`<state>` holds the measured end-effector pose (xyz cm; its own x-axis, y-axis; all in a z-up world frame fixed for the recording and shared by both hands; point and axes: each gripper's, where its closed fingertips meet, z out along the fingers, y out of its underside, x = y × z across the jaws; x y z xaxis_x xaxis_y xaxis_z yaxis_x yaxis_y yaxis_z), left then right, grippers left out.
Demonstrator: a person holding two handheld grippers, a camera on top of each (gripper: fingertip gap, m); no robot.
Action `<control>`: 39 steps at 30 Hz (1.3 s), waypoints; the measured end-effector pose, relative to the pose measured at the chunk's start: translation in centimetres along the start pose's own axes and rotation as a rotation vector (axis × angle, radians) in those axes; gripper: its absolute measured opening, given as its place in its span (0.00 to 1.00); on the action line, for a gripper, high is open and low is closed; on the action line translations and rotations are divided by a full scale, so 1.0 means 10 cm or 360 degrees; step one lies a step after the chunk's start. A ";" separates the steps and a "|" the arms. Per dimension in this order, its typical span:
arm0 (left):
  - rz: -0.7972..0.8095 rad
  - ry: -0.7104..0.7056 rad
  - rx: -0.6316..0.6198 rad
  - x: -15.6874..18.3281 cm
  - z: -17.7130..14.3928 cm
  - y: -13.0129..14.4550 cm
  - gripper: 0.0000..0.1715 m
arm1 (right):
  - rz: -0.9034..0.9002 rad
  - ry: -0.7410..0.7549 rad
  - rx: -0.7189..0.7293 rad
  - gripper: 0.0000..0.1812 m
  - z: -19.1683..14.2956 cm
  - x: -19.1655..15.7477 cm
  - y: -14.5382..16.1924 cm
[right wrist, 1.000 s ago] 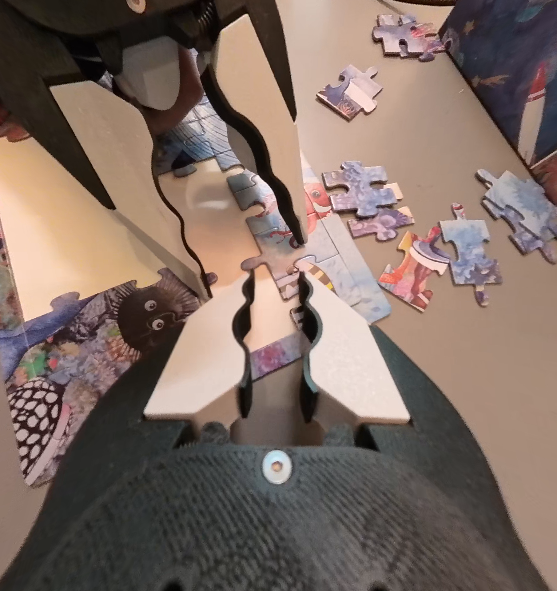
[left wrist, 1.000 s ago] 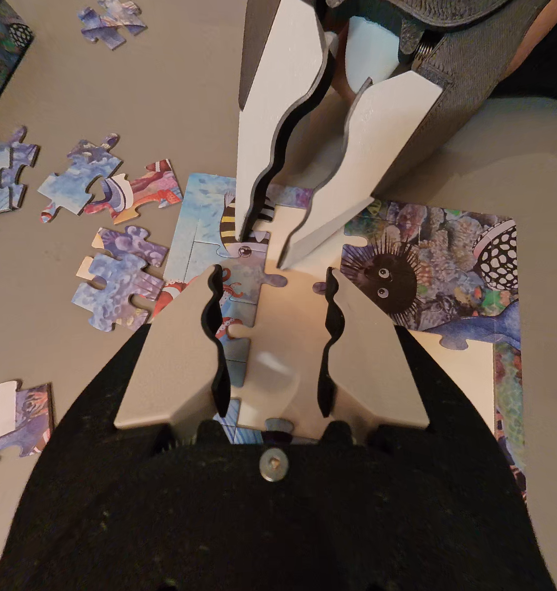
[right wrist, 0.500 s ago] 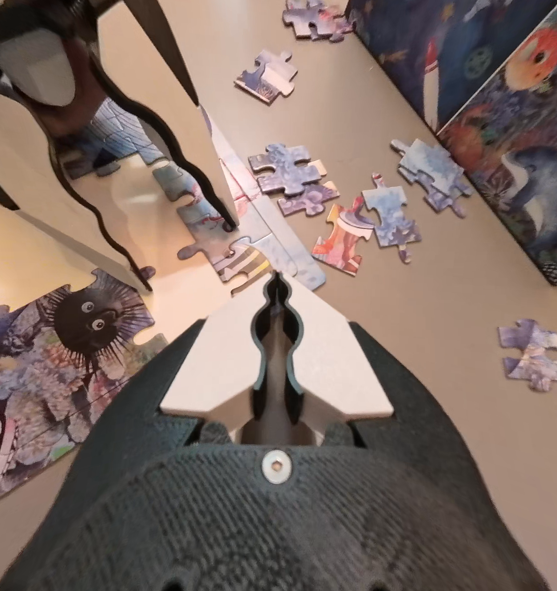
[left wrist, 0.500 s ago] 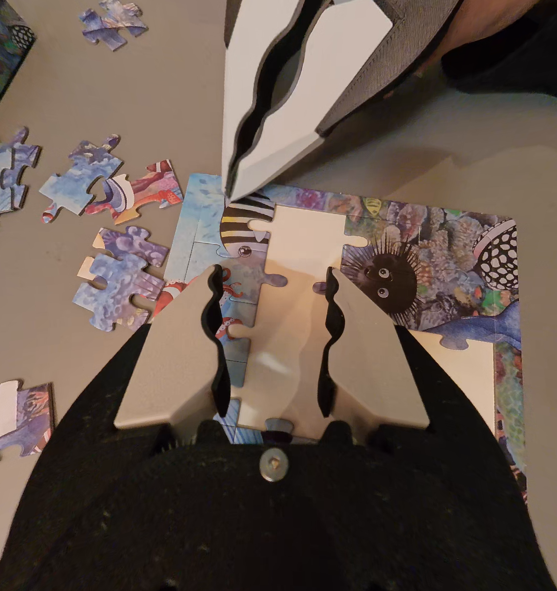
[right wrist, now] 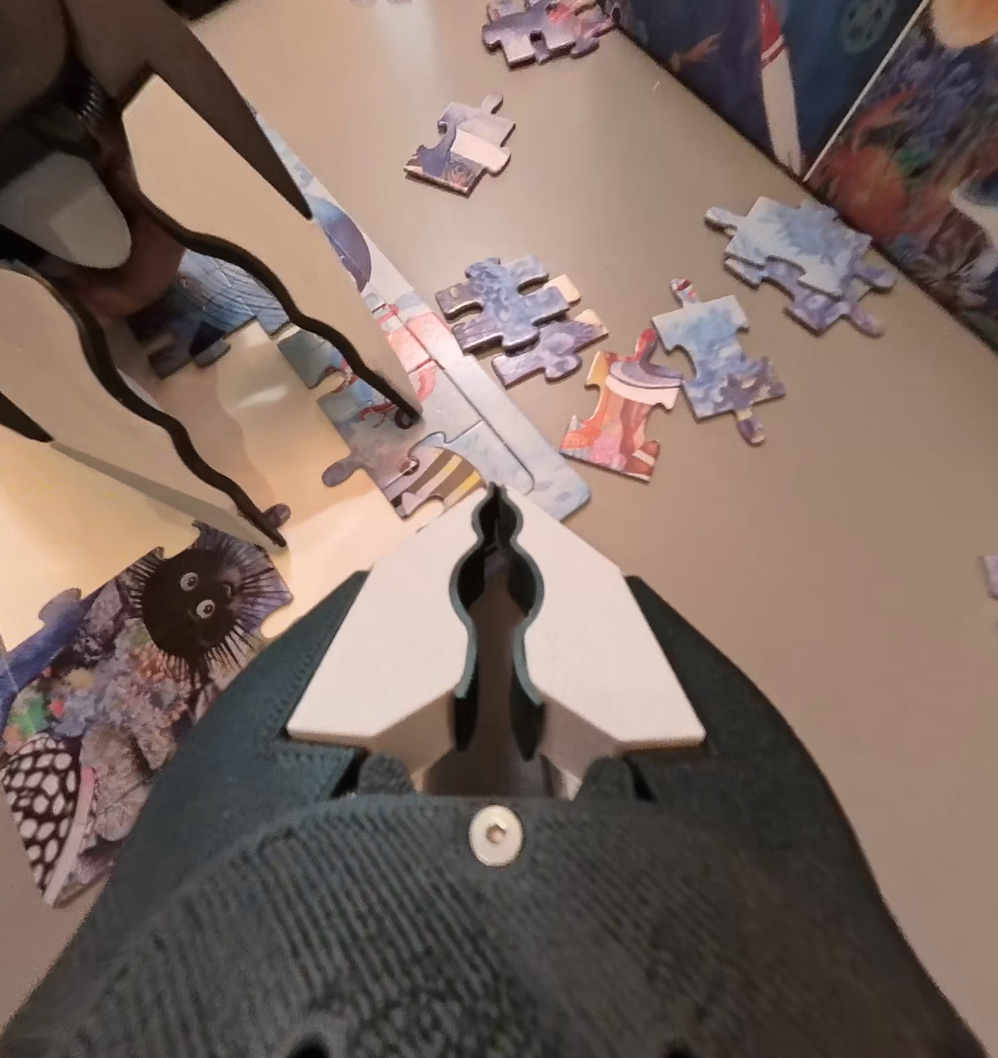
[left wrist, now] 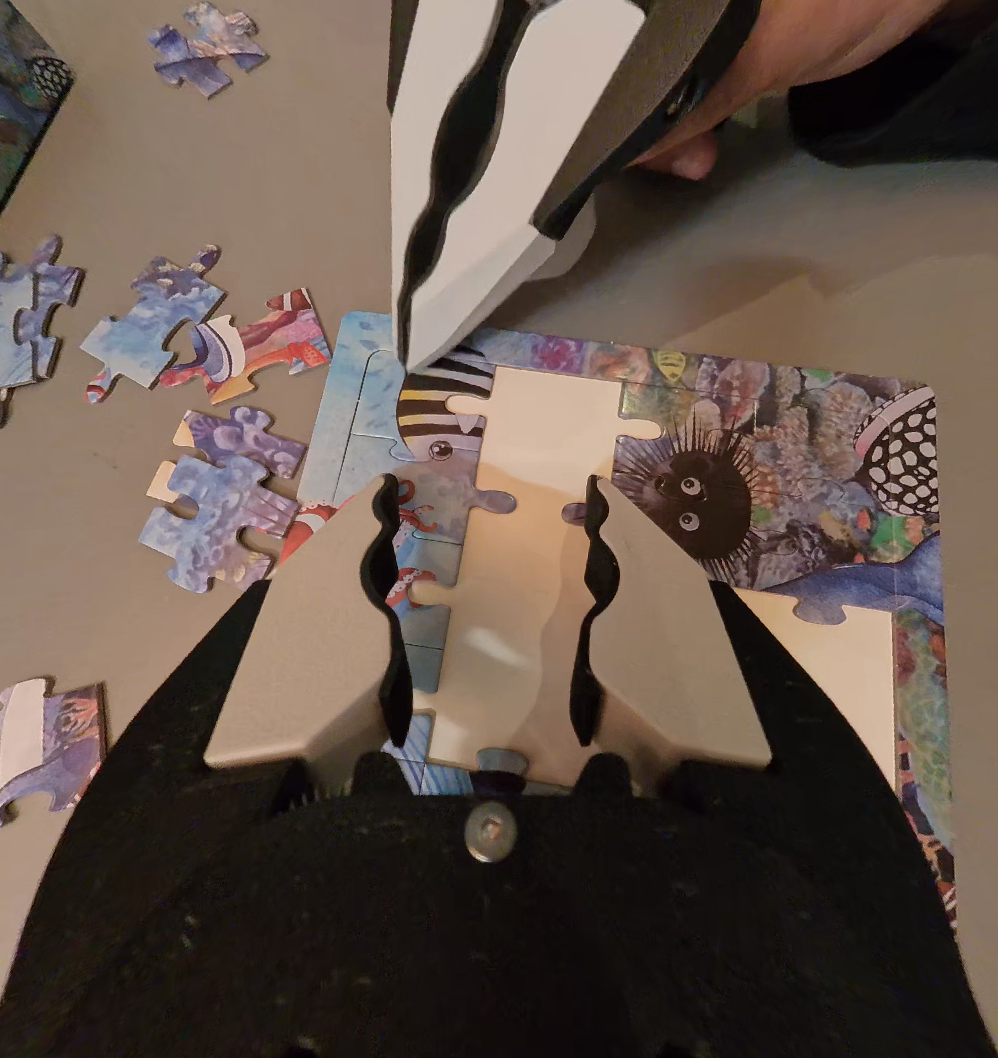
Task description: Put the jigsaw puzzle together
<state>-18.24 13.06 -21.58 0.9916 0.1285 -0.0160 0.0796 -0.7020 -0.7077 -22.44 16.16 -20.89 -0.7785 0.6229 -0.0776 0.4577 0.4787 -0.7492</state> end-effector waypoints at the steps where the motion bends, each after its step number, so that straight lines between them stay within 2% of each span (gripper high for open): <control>1: -0.0001 0.0000 0.0001 0.00 0.00 0.00 0.37 | -0.0009 0.0014 0.0032 0.00 -0.04 0.02 -0.04; 5: -0.0004 0.0004 0.0003 0.00 0.00 0.00 0.37 | 0.0011 -0.0081 0.0137 0.00 -0.12 -0.06 -0.14; 9: 0.0030 0.0001 0.0014 0.01 -0.01 -0.01 0.36 | -0.0115 -0.0064 -0.0009 0.00 0.03 -0.14 0.01; 16: 0.0014 -0.0039 0.0020 -0.09 -0.07 0.00 0.33 | -0.0148 -0.0064 -0.0004 0.00 0.05 -0.17 0.00; 23: -0.0054 -0.0204 0.0064 -0.41 -0.34 -0.02 0.22 | -0.0168 -0.0063 0.0020 0.00 0.04 -0.16 -0.01; 26: -0.0062 -0.0323 0.0068 -0.60 -0.55 -0.01 0.12 | -0.0232 -0.0026 0.0061 0.00 0.04 -0.17 -0.05; 28: -0.0083 -0.0302 0.0078 -0.62 -0.65 -0.01 0.04 | -0.0241 -0.0042 0.0119 0.00 0.03 -0.24 -0.13; 30: -0.0147 -0.0163 0.0069 -0.53 -0.63 0.02 0.04 | -0.0198 -0.0098 0.0143 0.00 0.06 -0.33 -0.21; 33: -0.0218 0.0046 0.0046 -0.32 -0.42 0.06 0.02 | -0.0140 -0.0101 0.0084 0.00 0.15 -0.39 -0.24; 36: -0.0142 -0.0070 -0.0172 -0.33 -0.23 0.26 0.05 | -0.0169 0.0008 -0.0031 0.00 0.27 -0.35 -0.17; 39: -0.0113 -0.0156 -0.0218 -0.39 -0.28 0.27 0.03 | -0.0140 0.0002 -0.0034 0.00 0.31 -0.38 -0.19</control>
<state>-21.57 8.70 -21.48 0.9689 0.2438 -0.0429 0.1686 -0.7769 -0.6066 -21.74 10.96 -21.19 -0.8157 0.5784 -0.0114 0.3967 0.5448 -0.7388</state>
